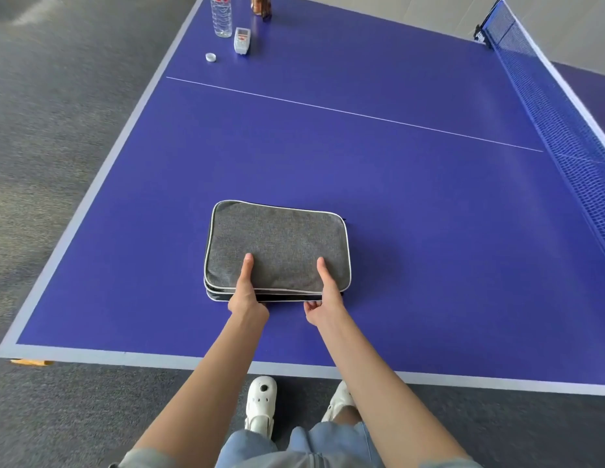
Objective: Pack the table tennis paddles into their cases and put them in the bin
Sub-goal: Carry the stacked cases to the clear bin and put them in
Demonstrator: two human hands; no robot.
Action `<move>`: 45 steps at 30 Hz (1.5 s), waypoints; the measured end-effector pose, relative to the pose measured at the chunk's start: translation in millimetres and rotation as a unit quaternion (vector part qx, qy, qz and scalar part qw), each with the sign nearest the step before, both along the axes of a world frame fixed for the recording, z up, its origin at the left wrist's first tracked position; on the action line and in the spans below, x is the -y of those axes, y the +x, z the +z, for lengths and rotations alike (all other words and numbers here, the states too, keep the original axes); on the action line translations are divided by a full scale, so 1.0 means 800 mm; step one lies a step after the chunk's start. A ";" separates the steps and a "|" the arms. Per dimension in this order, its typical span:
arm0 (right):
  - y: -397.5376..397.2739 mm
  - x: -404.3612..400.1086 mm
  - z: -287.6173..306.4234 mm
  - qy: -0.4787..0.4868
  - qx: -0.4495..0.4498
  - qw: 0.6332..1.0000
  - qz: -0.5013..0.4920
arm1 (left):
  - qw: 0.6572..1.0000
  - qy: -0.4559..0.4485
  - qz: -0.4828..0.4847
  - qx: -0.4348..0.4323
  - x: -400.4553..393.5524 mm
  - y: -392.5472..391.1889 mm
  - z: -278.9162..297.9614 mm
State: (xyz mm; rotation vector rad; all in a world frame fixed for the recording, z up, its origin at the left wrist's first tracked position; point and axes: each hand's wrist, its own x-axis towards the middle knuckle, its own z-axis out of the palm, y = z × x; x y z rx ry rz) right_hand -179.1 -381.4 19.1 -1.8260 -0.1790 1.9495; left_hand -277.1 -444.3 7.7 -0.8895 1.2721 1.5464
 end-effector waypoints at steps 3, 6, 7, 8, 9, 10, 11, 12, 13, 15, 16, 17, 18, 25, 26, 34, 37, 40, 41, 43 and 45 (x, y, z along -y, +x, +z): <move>-0.003 0.001 -0.008 0.029 -0.031 0.998 -0.044 | 1.000 0.017 0.014 -0.019 0.002 -0.003 -0.009; -0.009 0.004 -0.008 0.056 -0.079 0.993 -0.073 | 0.999 0.014 0.034 -0.027 -0.001 -0.006 -0.007; -0.011 0.003 -0.005 0.063 -0.095 0.990 -0.081 | 0.999 0.014 0.037 -0.031 -0.003 -0.004 -0.003; -0.012 0.001 -0.002 0.064 -0.106 0.989 -0.087 | 0.999 0.012 0.038 -0.037 -0.005 -0.002 0.000; -0.012 -0.002 0.000 0.063 -0.110 0.988 -0.090 | 0.998 0.010 0.040 -0.043 -0.006 -0.001 0.003; -0.012 -0.004 0.003 0.062 -0.111 0.988 -0.088 | 0.998 0.007 0.042 -0.049 -0.008 -0.002 0.005; -0.012 -0.006 0.006 0.065 -0.109 0.988 -0.084 | 0.998 0.007 0.042 -0.054 -0.009 -0.003 0.007; -0.011 -0.008 0.010 0.069 -0.103 0.989 -0.081 | 0.997 0.010 0.039 -0.060 -0.011 -0.006 0.009; -0.008 -0.009 0.013 0.072 -0.098 0.989 -0.081 | 0.997 0.013 0.032 -0.067 -0.013 -0.006 0.013; 0.004 -0.011 0.018 0.078 -0.097 0.988 -0.092 | 0.997 0.015 0.014 -0.079 -0.019 -0.001 0.022; 0.013 -0.012 0.022 0.081 -0.101 0.986 -0.104 | 0.996 0.020 0.003 -0.084 -0.022 0.005 0.027; 0.024 -0.013 0.026 0.085 -0.107 0.984 -0.117 | 0.996 0.029 -0.008 -0.089 -0.025 0.014 0.032; 0.039 -0.014 0.031 0.091 -0.111 0.981 -0.131 | 0.995 0.039 -0.023 -0.093 -0.029 0.026 0.038; 0.195 -0.030 0.074 0.142 -0.126 0.950 -0.248 | 0.978 0.084 -0.149 -0.119 -0.076 0.170 0.088; 0.223 -0.030 0.081 0.151 -0.123 0.945 -0.263 | 0.974 0.091 -0.168 -0.121 -0.082 0.198 0.096; 0.493 0.010 0.118 0.218 -0.095 0.892 -0.383 | 0.929 0.157 -0.319 -0.102 -0.084 0.460 0.134; 0.594 0.037 0.125 0.231 -0.081 0.870 -0.429 | 0.913 0.174 -0.359 -0.081 -0.070 0.566 0.144; 0.680 0.062 0.135 0.240 -0.067 0.846 -0.472 | 0.889 0.187 -0.412 -0.065 -0.059 0.657 0.155; 0.706 0.071 0.137 0.240 -0.062 0.837 -0.488 | 0.880 0.189 -0.430 -0.064 -0.057 0.685 0.157; 0.761 0.085 0.141 0.241 -0.058 0.816 -0.522 | 0.863 0.189 -0.465 -0.062 -0.055 0.743 0.162; 0.813 0.094 0.146 0.243 -0.056 0.793 -0.556 | 0.846 0.189 -0.495 -0.061 -0.058 0.801 0.170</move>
